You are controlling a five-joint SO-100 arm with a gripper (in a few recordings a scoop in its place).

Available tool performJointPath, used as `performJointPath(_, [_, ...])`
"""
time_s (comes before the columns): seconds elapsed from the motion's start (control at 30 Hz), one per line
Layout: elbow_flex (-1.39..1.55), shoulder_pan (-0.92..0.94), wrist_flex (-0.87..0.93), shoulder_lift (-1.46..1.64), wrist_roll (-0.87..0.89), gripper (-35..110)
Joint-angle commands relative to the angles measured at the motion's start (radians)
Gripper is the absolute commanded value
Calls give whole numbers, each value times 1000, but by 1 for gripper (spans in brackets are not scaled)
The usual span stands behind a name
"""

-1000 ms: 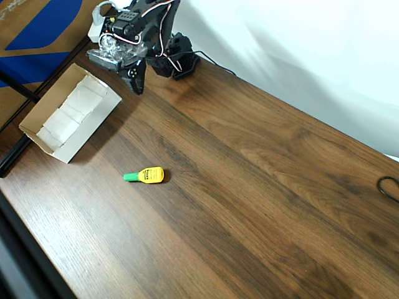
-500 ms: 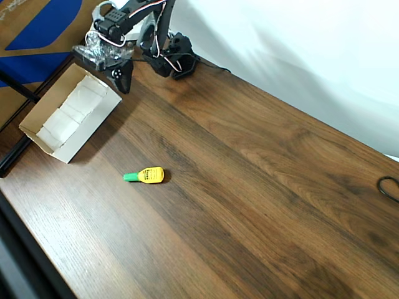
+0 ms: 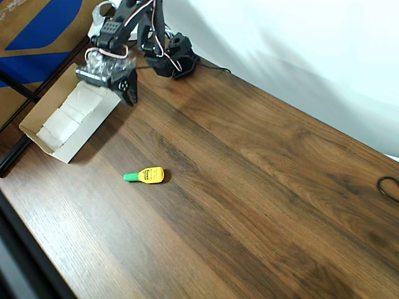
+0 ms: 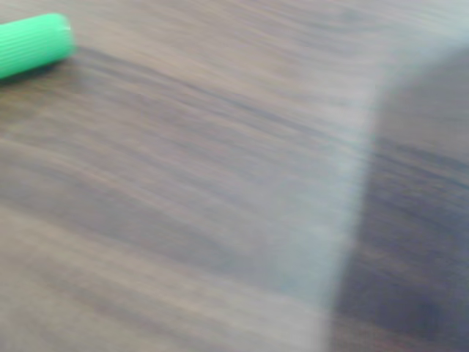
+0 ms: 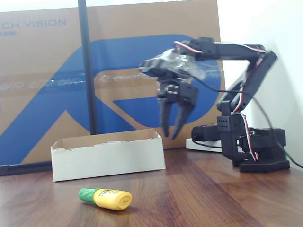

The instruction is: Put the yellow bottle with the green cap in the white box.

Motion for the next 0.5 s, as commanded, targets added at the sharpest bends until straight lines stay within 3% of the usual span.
performJointPath(0.0, [-84, -69, -11, -58, -11, 7])
performJointPath(0.3, [-160, -244, -38, -252, -3, 10])
performJointPath(0.47, [-225, -230, -74, -360, -12, 15])
